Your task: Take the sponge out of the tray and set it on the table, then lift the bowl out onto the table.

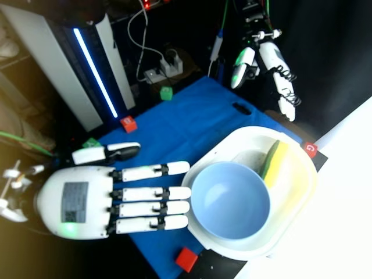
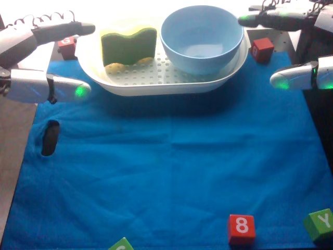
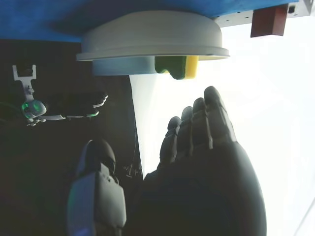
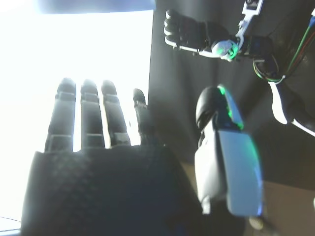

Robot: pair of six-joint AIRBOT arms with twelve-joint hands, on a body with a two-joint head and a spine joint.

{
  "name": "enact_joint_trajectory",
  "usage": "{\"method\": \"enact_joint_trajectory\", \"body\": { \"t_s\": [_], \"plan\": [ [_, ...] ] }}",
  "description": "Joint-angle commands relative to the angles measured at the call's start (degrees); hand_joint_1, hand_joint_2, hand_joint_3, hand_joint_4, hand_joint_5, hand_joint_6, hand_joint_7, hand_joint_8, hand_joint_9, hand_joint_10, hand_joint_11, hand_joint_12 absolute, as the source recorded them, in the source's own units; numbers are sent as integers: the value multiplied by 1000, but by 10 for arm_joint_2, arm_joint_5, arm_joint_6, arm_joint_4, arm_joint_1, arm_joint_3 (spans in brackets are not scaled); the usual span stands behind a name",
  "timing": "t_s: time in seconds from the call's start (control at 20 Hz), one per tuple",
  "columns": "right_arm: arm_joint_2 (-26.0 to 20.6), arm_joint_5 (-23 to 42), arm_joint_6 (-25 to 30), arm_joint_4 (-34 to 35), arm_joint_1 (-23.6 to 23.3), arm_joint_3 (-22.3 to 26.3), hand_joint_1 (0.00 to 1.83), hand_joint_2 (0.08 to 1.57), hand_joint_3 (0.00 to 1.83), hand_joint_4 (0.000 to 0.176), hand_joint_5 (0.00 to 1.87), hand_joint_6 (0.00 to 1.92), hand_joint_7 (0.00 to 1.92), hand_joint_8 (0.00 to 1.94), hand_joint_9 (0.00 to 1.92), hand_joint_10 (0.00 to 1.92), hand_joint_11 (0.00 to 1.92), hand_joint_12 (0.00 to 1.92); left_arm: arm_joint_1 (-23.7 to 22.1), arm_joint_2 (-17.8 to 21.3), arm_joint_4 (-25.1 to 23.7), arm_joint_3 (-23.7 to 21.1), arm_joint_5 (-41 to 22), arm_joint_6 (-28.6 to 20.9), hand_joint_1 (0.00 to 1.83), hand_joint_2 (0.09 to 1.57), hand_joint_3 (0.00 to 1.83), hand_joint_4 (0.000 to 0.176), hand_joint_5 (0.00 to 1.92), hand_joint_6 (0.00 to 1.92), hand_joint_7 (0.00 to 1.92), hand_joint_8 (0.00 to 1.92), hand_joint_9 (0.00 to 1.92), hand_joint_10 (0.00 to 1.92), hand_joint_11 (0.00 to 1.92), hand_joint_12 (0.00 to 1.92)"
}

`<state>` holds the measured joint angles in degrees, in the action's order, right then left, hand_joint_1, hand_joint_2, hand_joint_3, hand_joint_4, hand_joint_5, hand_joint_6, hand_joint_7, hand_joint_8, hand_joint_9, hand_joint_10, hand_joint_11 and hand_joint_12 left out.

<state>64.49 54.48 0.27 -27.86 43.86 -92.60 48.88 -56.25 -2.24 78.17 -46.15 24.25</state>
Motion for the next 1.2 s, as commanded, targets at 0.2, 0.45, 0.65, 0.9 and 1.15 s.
{"method": "enact_joint_trajectory", "body": {
  "t_s": [0.2,0.45,0.65,0.9,1.15],
  "plan": [
    [1,52,6,34,-8,-2,344,1238,4,157,189,7,98,1,43,6,5,64,-71,-24,-21,40,-4,-4,736,1019,7,92,291,2,201,6,76,9,17,10],
    [1,51,6,31,-8,-3,336,1246,4,83,246,16,130,9,77,13,58,85,-192,-89,-119,111,122,-4,775,971,0,84,465,4,390,4,269,1,0,439],
    [6,49,6,28,-8,-7,346,1255,4,105,247,5,121,1,76,4,53,86,-233,-133,-165,156,193,-4,812,966,0,70,561,5,495,6,403,7,0,640],
    [10,49,6,23,-8,-10,345,1286,8,102,227,3,122,1,80,3,63,95,-255,-185,-220,210,266,-3,875,1003,0,14,715,3,805,4,779,18,245,868],
    [13,49,6,21,-8,-11,306,1301,6,108,251,6,123,2,74,3,68,99,-255,-207,-218,237,285,-4,1164,1126,3,0,835,847,986,857,925,49,143,1365]
  ]
}}
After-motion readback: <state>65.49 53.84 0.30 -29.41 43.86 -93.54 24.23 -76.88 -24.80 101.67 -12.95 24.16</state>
